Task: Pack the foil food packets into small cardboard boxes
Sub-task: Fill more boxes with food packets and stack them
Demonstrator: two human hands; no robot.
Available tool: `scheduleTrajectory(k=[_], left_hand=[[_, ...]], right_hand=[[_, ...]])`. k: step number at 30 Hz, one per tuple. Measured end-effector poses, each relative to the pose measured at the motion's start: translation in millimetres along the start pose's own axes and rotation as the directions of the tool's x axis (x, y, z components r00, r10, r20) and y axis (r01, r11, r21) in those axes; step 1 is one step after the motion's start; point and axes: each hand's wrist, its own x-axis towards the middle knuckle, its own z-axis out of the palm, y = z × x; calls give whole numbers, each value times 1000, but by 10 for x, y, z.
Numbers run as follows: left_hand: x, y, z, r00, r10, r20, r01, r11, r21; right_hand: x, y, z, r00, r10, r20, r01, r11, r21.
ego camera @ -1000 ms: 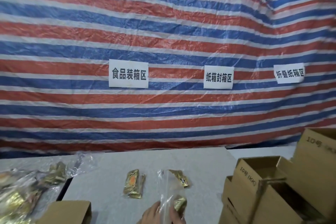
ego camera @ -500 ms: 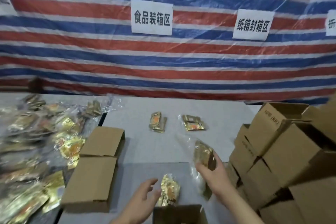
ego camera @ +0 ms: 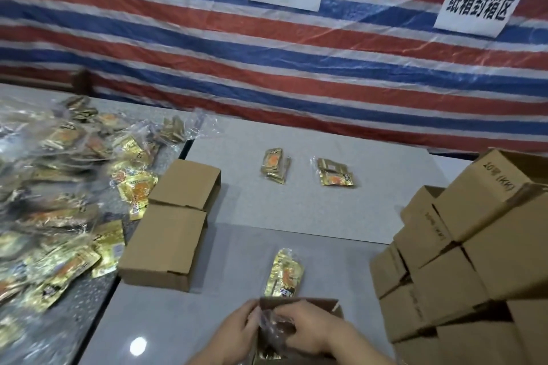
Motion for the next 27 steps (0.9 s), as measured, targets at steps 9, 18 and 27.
scheduleTrajectory(k=[9,18,27], left_hand=[[-137,16,57,1000,3,-21,-2,999,49],[-145,86,105,999,25,-33,-22,997,78],[-166,60,168,999,4,-44,-1,996,84]], right_hand=[[225,22,439,968,187,166,-180,982,-58],[-96,113,96,986,153,67,-158,985,74],[73,-60,394,896,298,328,-335,940,60]])
